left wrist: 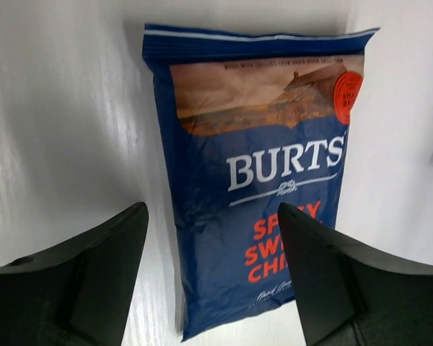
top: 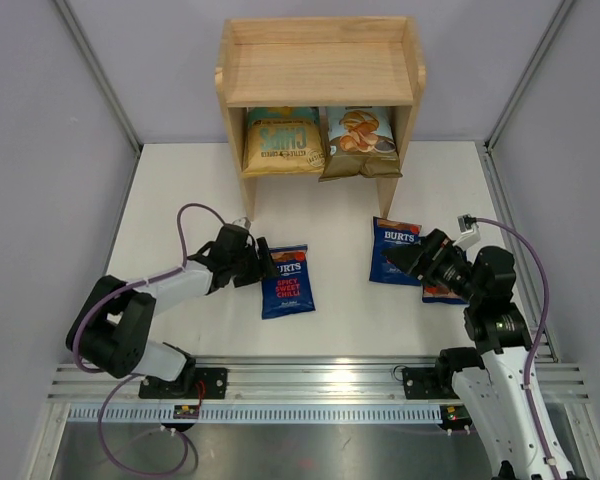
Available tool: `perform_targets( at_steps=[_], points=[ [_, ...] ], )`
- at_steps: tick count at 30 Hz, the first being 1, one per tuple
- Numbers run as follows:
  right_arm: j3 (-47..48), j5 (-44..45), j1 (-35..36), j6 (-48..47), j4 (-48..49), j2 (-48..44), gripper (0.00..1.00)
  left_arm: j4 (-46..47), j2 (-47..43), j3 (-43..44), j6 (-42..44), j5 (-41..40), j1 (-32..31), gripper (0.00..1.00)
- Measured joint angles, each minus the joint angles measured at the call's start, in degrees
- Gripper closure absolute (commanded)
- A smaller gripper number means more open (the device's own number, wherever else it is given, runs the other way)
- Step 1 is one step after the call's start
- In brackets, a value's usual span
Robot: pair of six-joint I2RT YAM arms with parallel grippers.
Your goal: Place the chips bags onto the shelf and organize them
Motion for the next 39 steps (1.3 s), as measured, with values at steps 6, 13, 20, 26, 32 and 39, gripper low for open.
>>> perform_targets(
  at_steps=[6, 13, 20, 26, 32, 39],
  points=[
    [0.09, -0.87, 0.0, -0.9, -1.36, -2.49, 0.01, 2.91, 3.06, 0.7, -1.64, -2.84, -1.79, 0.52],
    [-0.46, -3.54, 0.0, -0.94, -0.42, -3.19, 0.02, 3.85, 3.93, 0.2, -3.85, -4.46, -3.34, 0.97],
    [-13.2, -8.72, -0.02, 3.65, 11.32, -2.45, 0.08, 4.09, -6.93, -5.73, -7.98, -6.88, -3.65, 1.0],
    [-23.65, -9.64, 2.89, 8.98, 22.82, 0.02, 0.09, 4.28, -22.01, -9.6, -13.49, -8.41, -3.69, 1.0],
    [-24.44, -2.93, 20.17, 9.07, 35.26, 5.7, 0.1, 4.2, -35.58, -10.49, -19.32, -9.14, -3.72, 1.0],
    [-22.95, 6.08, 34.69, 6.34, 49.29, 21.99, 0.11, 4.2, -42.99, -10.01, -23.76, -7.8, -3.85, 1.0]
  ],
)
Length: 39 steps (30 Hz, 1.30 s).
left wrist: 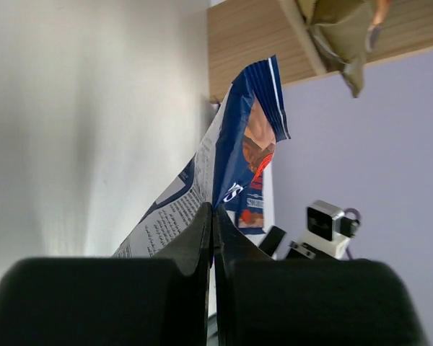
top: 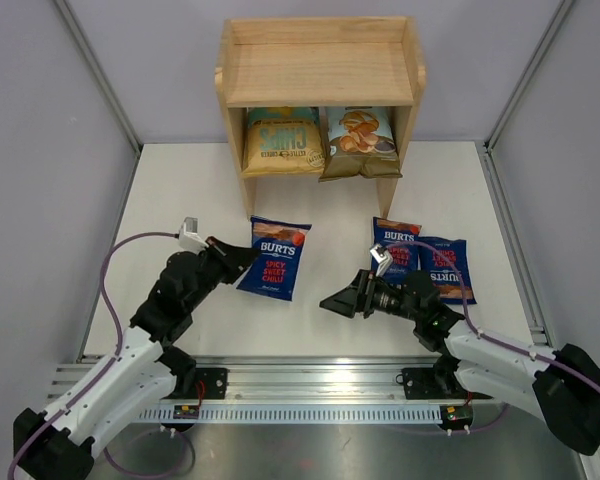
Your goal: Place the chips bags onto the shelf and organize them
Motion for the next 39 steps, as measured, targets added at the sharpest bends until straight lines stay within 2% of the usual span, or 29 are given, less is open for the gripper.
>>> perform_targets(
  at_steps=[9, 12, 15, 16, 20, 22, 23, 25, 26, 28, 31, 35, 39],
  points=[
    [9.49, 4.42, 4.02, -7.74, 10.97, 12.22, 0.12, 2.03, -4.33, 3.37, -5.11, 5.88, -1.29, 1.0],
    [13.16, 4.5, 4.98, -9.25, 14.03, 16.48, 0.16, 2.82, -5.53, 4.02, -6.86, 7.43, -2.21, 1.0],
    [17.07, 4.42, 6.29, -10.29, 15.74, 20.24, 0.38, 3.41, -6.29, 4.61, -8.35, 8.66, -2.86, 1.0],
    [18.23, 4.37, 6.73, -10.6, 16.41, 21.18, 0.54, 3.63, -6.4, 4.72, -8.74, 8.98, -2.99, 1.0],
    [20.7, 3.98, 7.89, -10.97, 19.58, 22.8, 0.81, 4.02, -6.69, 5.35, -9.38, 9.77, -3.08, 1.0],
    [20.76, 3.34, 8.07, -10.8, 20.72, 22.84, 0.86, 2.16, -6.67, 7.17, -7.54, 10.1, -3.08, 0.89],
    [20.79, 2.89, 8.07, -10.73, 21.22, 22.82, 0.89, 0.59, -6.45, 8.48, -5.9, 10.43, -3.08, 0.68],
    [20.79, 1.75, 8.09, -10.4, 21.07, 22.53, 0.9, -4.22, -5.64, 12.57, -0.26, 11.5, -3.08, 0.51],
    [20.79, 0.98, 8.09, -10.08, 20.48, 22.16, 0.91, -6.43, -5.03, 15.3, 3.32, 12.37, -3.08, 0.32],
    [20.87, -1.29, 8.09, -9.66, 18.29, 20.33, 0.92, -9.64, -4.81, 19.8, 10.43, 14.38, -3.08, 0.15],
    [22.4, -5.05, 8.11, -9.73, 12.57, 17.66, 0.93, -12.87, -6.21, 23.06, 20.09, 18.1, -3.08, 0.07],
    [27.58, -10.51, 8.11, -10.99, 2.08, 14.38, 0.93, -17.46, -7.02, 23.3, 30.27, 22.62, -3.13, 0.07],
    [32.11, -14.93, 8.11, -13.9, -6.91, 11.52, 0.93, -19.45, -4.76, 22.27, 34.93, 27.02, -3.13, 0.07]
  ],
)
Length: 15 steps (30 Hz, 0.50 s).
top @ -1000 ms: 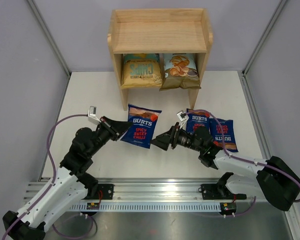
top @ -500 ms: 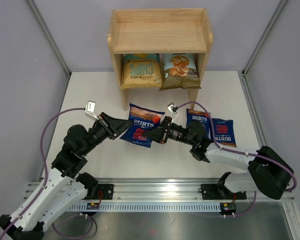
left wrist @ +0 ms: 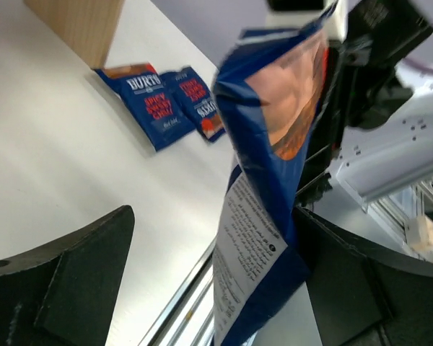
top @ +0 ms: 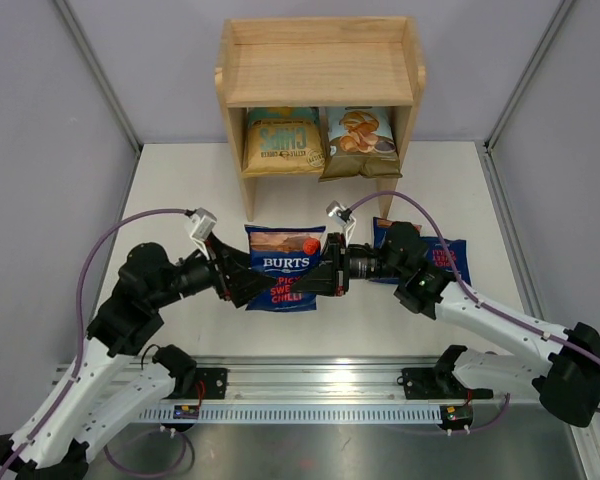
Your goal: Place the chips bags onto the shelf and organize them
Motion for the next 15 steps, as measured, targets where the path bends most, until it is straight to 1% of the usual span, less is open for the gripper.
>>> perform_targets(
  at_steps=[2, 3, 6, 7, 8, 9, 10, 11, 12, 14, 15],
  points=[
    [1.57, -1.68, 0.0, -1.38, -3.65, -0.68, 0.92, 1.31, 0.79, -1.46, 0.37, 3.3, 0.0, 0.1],
    [2.4, -2.49, 0.0, -2.05, -5.4, -0.68, 0.92, 3.04, 0.81, -2.49, 0.13, 5.25, 0.0, 0.13],
    [4.31, -4.33, 0.0, -3.56, -9.84, -0.39, 0.91, 9.86, 0.68, -5.9, -2.21, 11.85, 0.0, 0.39],
    [4.94, -4.7, 0.0, -4.09, -11.39, -0.26, 0.91, 11.67, 0.63, -6.64, -3.04, 13.55, -0.04, 0.57],
    [5.4, -4.76, 0.0, -4.68, -12.7, -0.2, 0.91, 12.48, 0.48, -6.86, -3.54, 14.58, -0.15, 0.67],
    [5.77, -4.72, 0.0, -5.09, -13.79, -0.15, 0.9, 12.96, 0.35, -6.88, -3.56, 15.13, -0.17, 0.74],
    [6.01, -4.63, 0.0, -5.49, -14.4, -0.17, 0.89, 13.27, 0.17, -6.88, -3.32, 15.3, -0.24, 0.77],
    [6.21, -4.61, 0.0, -5.81, -14.8, -0.22, 0.83, 13.18, -0.17, -6.88, -2.99, 15.26, -0.28, 0.82],
    [6.4, -4.52, 0.0, -5.99, -15.13, -0.31, 0.8, 13.0, -0.48, -6.88, -2.71, 14.84, -0.28, 0.85],
    [6.51, -3.72, 0.11, -6.27, -15.63, -0.57, 0.78, 12.7, -0.94, -6.86, -2.58, 13.94, -0.39, 0.89],
    [6.51, -3.17, 0.24, -6.32, -15.74, -0.68, 0.57, 12.46, -1.25, -6.86, -2.67, 13.33, -0.52, 0.9]
  ],
)
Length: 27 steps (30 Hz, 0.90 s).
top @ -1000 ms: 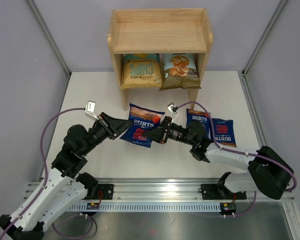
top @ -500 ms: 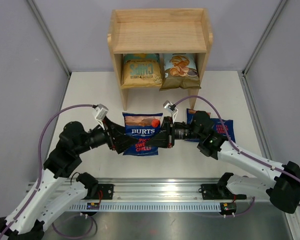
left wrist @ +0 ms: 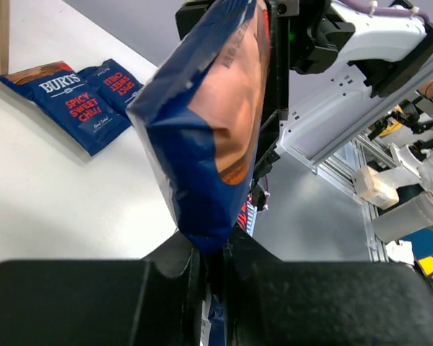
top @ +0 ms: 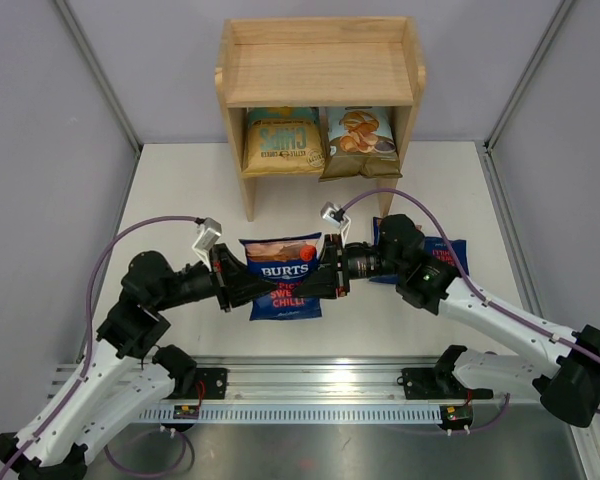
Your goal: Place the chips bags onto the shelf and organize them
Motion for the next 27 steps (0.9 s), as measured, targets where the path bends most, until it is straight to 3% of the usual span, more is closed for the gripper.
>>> perform_targets(
  at_steps=[2, 3, 12, 19, 23, 27],
  points=[
    [-0.02, 1.4, 0.04, 0.37, -1.05, -0.39, 0.35, -0.52, -0.39, 0.0, -0.39, -1.9, -0.02, 0.93],
    [-0.09, 2.27, 0.02, 0.28, -1.42, -0.76, 0.01, -0.68, -0.7, 0.0, -0.63, -3.02, -0.02, 0.93],
    [-7.1, 18.34, 0.02, 3.96, -0.98, -12.33, 0.01, 4.28, -1.92, 0.17, -9.77, -13.31, 0.09, 0.95],
    [-24.33, 25.75, 0.61, 18.05, 22.08, -12.94, 0.08, 29.51, -3.15, -9.55, -24.76, -18.4, 0.09, 0.95],
    [-25.97, 29.24, 6.19, 19.58, 32.57, -7.43, 0.07, 42.03, -0.52, -15.63, -32.92, -22.38, 0.09, 0.95],
    [-24.2, 33.03, 11.76, 16.46, 40.74, -4.66, 0.15, 49.68, 1.36, -18.86, -38.99, -26.4, 0.04, 0.96]
  ],
)
